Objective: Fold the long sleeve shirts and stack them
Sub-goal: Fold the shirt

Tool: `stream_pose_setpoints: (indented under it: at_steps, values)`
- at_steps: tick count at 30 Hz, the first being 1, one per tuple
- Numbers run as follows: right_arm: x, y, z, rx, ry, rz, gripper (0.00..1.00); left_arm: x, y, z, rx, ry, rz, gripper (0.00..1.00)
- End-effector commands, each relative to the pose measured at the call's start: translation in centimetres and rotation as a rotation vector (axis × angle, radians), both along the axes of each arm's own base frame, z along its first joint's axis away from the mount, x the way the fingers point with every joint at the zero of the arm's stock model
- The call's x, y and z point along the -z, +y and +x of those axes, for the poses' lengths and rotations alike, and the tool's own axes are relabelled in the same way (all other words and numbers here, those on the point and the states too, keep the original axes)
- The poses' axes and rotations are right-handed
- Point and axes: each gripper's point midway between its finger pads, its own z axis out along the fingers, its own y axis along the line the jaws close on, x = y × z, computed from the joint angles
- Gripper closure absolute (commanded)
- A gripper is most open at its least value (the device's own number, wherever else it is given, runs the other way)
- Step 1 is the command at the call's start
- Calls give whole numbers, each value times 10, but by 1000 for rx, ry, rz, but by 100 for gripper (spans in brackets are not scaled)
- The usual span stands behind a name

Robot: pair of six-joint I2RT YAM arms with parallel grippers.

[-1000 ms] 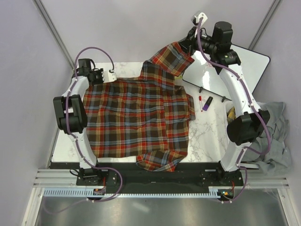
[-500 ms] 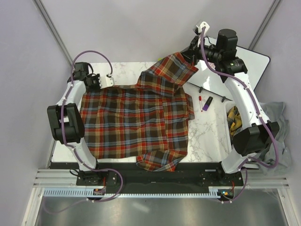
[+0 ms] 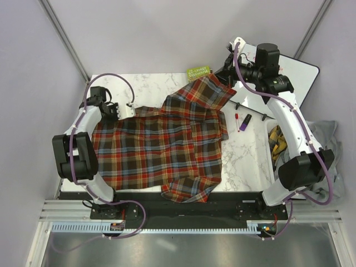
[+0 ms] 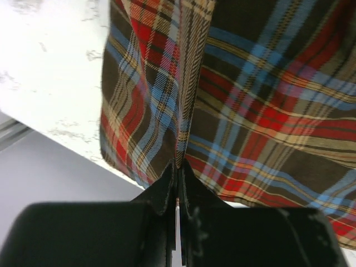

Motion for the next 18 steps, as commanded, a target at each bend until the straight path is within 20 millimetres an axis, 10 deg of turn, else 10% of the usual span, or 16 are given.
stream_pose_setpoints:
  at_steps: [1,14,18]
  values:
    - [-8,1,-21,-65,-33,-8,100,2,3,-23,-24,52,18,97]
    - [29,7,-37,-107,71,-28,100,46,-16,-61,-60,249,-70,95]
    - [38,8,-42,-124,102,-38,100,60,-15,-72,-91,324,-67,80]
